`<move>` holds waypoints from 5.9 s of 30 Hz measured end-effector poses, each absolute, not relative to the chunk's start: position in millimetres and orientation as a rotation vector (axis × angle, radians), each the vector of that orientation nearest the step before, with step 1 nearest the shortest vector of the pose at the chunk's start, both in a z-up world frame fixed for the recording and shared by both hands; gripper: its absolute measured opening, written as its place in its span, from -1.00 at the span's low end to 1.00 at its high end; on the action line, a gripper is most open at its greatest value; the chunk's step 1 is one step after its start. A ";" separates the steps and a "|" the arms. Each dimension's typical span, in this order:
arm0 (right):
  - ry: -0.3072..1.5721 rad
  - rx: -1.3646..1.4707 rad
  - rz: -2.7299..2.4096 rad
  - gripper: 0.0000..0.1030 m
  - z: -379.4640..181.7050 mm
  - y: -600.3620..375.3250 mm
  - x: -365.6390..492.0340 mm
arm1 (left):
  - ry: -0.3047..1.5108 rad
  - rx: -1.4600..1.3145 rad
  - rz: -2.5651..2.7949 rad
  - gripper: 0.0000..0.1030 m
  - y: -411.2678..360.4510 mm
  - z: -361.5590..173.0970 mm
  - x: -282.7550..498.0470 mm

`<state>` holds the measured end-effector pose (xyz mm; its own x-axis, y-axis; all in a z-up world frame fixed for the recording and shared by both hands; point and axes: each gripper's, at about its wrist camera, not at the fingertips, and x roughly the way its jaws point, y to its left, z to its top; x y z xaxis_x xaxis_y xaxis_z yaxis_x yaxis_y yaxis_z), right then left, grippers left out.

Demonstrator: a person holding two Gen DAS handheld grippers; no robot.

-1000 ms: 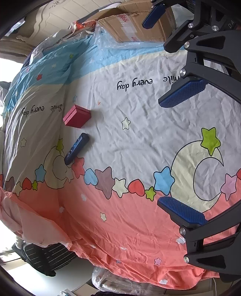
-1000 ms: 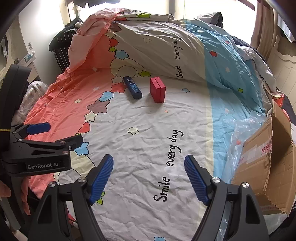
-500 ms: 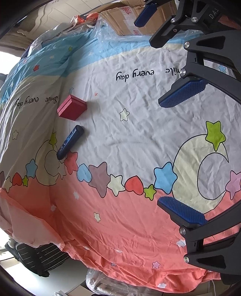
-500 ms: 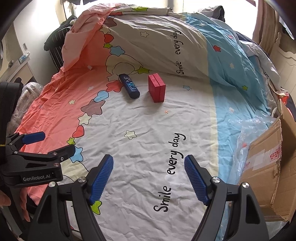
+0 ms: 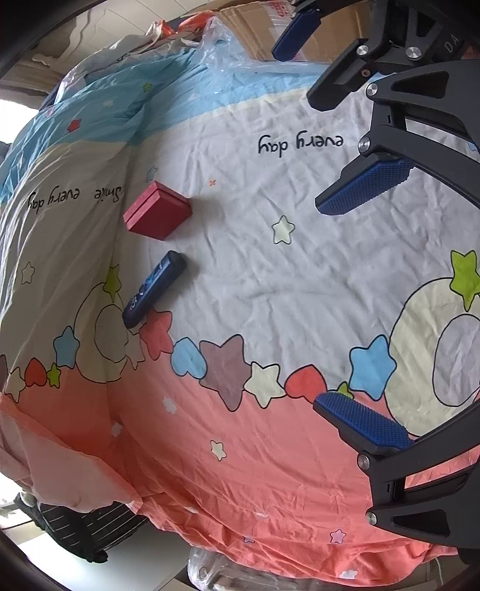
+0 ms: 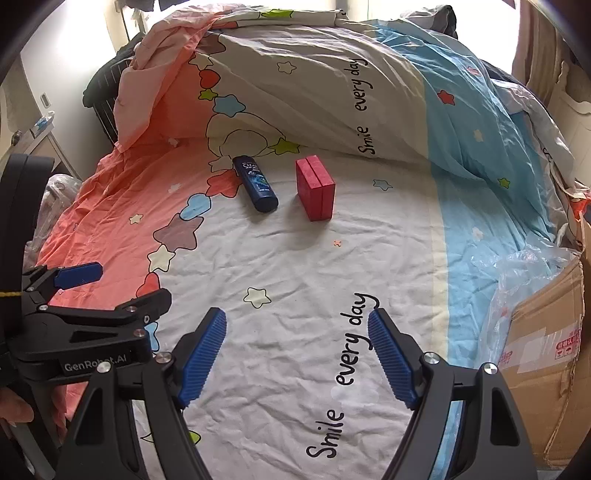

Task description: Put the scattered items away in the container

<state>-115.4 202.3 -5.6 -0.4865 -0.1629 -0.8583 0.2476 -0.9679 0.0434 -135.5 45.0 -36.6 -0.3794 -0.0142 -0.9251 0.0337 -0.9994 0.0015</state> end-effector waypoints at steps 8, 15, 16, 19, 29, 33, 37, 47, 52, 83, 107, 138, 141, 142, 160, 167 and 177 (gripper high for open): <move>0.221 1.420 -2.535 0.48 -7.3 202.5 -133.1 | 0.080 1.704 -2.579 0.92 52.7 -35.9 -163.4; 0.238 1.418 -2.517 0.48 -14.9 202.5 -151.0 | 0.145 1.696 -2.518 0.92 47.5 -46.2 -189.4; 0.235 1.414 -2.514 0.48 -15.4 202.9 -153.9 | 0.151 1.694 -2.513 0.92 46.7 -47.7 -193.7; 0.237 1.409 -2.509 0.48 -18.7 202.4 -165.7 | 0.172 1.675 -2.520 0.92 45.4 -48.4 -205.3; 0.277 1.369 -2.508 0.48 -34.1 198.9 -208.6 | 0.226 1.651 -2.524 0.92 45.5 -63.1 -258.7; 0.303 1.361 -2.479 0.48 -44.4 191.8 -223.5 | 0.241 1.648 -2.510 0.92 46.5 -77.0 -276.9; 0.329 1.344 -2.473 0.48 -52.0 185.7 -234.7 | 0.281 1.639 -2.489 0.92 40.9 -92.5 -289.4; 0.334 1.343 -2.466 0.48 -70.2 184.3 -255.4 | 0.407 1.593 -2.448 0.92 22.6 -118.1 -317.5; 0.309 1.336 -2.482 0.48 -76.0 185.1 -264.1 | 0.423 1.582 -2.469 0.92 23.7 -124.4 -332.9; 0.319 1.394 -2.405 -0.32 -98.2 165.5 -301.6 | 0.383 1.584 -2.525 -0.21 30.7 -141.9 -350.1; 0.201 1.412 -2.434 -0.38 -58.4 185.0 -265.7 | 0.298 1.682 -2.536 -0.33 44.7 -100.6 -314.0; 0.222 1.468 -2.419 -0.38 -67.0 193.9 -225.7 | 0.238 1.696 -2.502 0.02 42.0 -108.6 -320.1; 0.238 1.473 -2.408 -0.38 -71.6 190.6 -229.0 | 0.237 1.712 -2.496 0.02 41.5 -117.6 -327.2; 0.242 1.475 -2.406 -0.38 -72.6 189.7 -229.9 | 0.239 1.716 -2.493 0.03 41.5 -120.5 -328.5; 0.210 1.465 -2.420 -0.38 -60.5 197.8 -223.5 | 0.195 1.789 -2.560 -0.33 49.7 -116.1 -309.8; 0.175 1.448 -2.451 -0.38 -40.3 208.3 -200.3 | 0.141 1.778 -2.582 -0.33 57.3 -92.9 -282.7; 0.160 1.499 -2.467 -0.37 -35.8 218.5 -150.4 | 0.034 1.864 -2.617 -0.33 88.5 -76.8 -210.5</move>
